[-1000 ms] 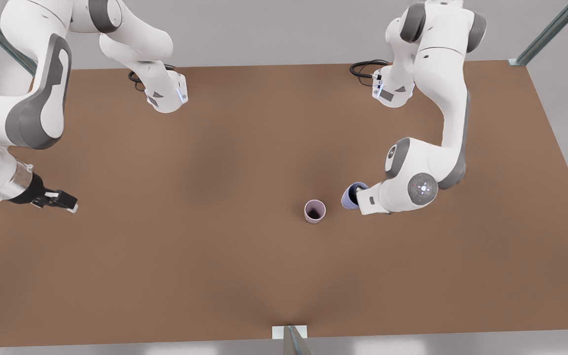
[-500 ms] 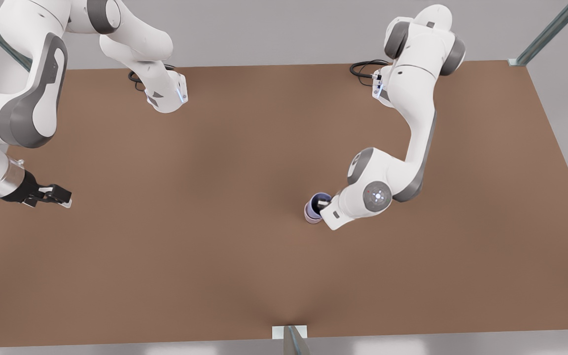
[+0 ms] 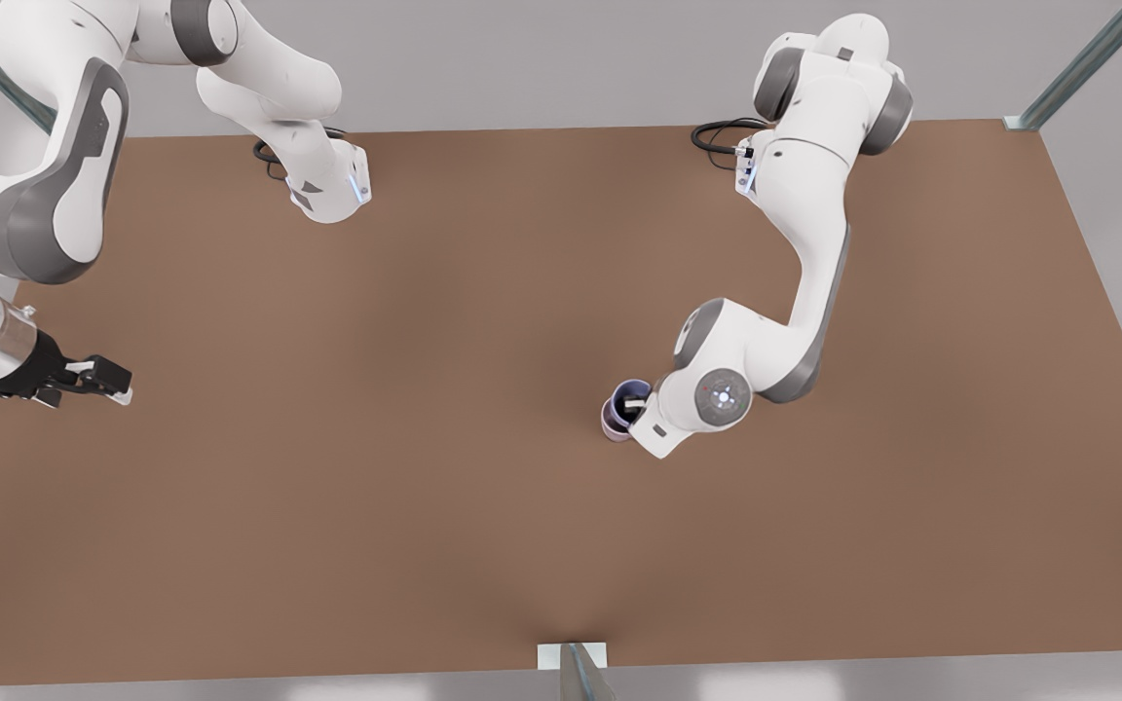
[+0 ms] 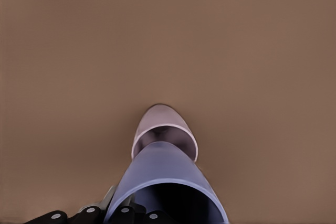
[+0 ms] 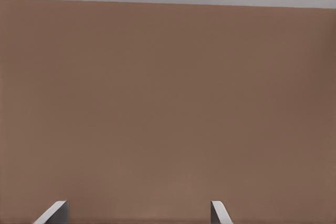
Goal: Stack the cups, with the pink cup at the bottom and the purple cup at the top
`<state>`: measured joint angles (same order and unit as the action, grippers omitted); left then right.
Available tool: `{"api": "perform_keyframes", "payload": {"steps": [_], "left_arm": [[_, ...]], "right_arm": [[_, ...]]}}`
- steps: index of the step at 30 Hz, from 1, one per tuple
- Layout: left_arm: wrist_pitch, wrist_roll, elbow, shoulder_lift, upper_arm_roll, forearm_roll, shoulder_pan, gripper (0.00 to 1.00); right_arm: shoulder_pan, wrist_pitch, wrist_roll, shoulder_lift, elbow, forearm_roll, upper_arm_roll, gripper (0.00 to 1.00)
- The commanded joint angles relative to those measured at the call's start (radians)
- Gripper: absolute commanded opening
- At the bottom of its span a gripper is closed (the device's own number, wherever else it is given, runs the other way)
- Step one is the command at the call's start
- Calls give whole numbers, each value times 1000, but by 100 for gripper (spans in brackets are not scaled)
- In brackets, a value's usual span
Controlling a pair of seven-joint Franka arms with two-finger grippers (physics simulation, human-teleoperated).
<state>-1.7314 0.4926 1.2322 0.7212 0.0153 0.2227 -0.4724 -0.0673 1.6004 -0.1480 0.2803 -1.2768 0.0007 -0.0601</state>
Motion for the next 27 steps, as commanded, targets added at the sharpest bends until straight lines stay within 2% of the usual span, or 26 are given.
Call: {"api": "perform_keyframes", "payload": {"steps": [1,27], "left_arm": [[12,173,0,3,0,0,0,21],[-17,202,-14,26,0,9,-14,21]], "right_arm": [[-2,-2,-50,-1,1,1,-1,100],[-2,0,-48,-1,2,15,-4,100]]}}
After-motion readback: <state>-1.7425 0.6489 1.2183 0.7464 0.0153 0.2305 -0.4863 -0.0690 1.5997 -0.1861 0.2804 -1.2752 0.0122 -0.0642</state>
